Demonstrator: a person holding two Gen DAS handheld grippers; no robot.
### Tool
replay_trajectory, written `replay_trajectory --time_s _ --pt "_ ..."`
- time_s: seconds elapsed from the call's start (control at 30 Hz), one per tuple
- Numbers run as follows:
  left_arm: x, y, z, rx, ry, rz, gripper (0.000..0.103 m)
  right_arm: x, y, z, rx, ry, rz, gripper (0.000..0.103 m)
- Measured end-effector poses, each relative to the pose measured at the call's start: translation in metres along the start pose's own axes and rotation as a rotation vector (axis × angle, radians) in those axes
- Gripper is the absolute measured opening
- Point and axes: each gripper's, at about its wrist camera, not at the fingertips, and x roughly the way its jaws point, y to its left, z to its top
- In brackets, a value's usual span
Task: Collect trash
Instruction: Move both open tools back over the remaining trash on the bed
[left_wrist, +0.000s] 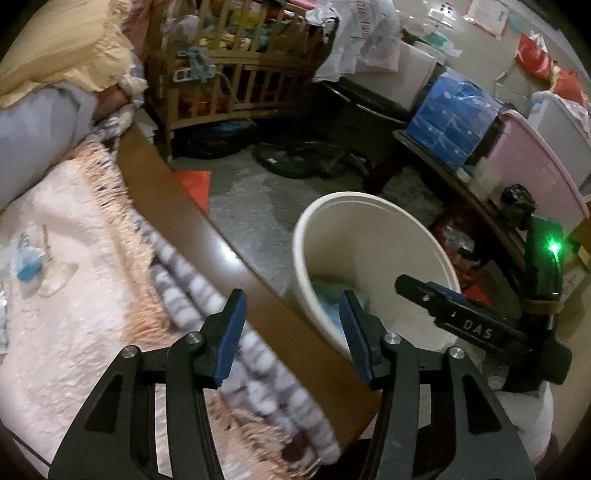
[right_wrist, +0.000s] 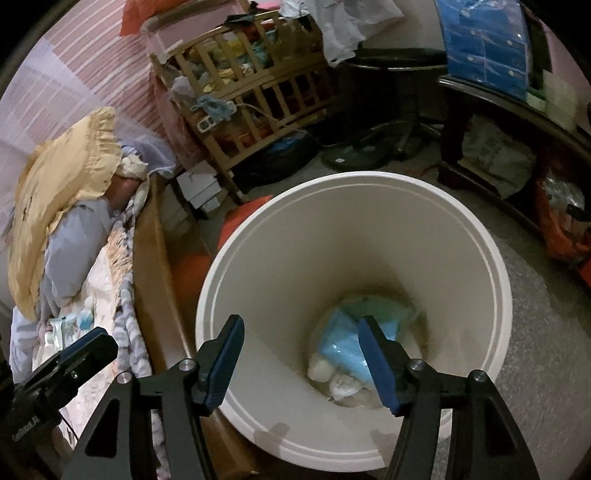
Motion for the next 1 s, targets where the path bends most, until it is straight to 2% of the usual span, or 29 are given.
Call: replay_trajectory --time_s 0.2,0.47,1.0 --pt "-0.017 0.017 -0.011 -0.009 -0.015 0.080 0.050 -0.002 0.020 -0.006 -0.045 0.003 0.023 0.065" --pt "-0.044 0.050 -0.025 -0.054 -0.037 0.148 0.050 -0.004 0.061 -0.017 -0.126 0.015 0.066 0.065" --pt "-0.110 0.148 -0.067 -0.194 -0.064 0.338 0.056 0.015 0.185 -0.062 -0.357 0.097 0.206 0.068"
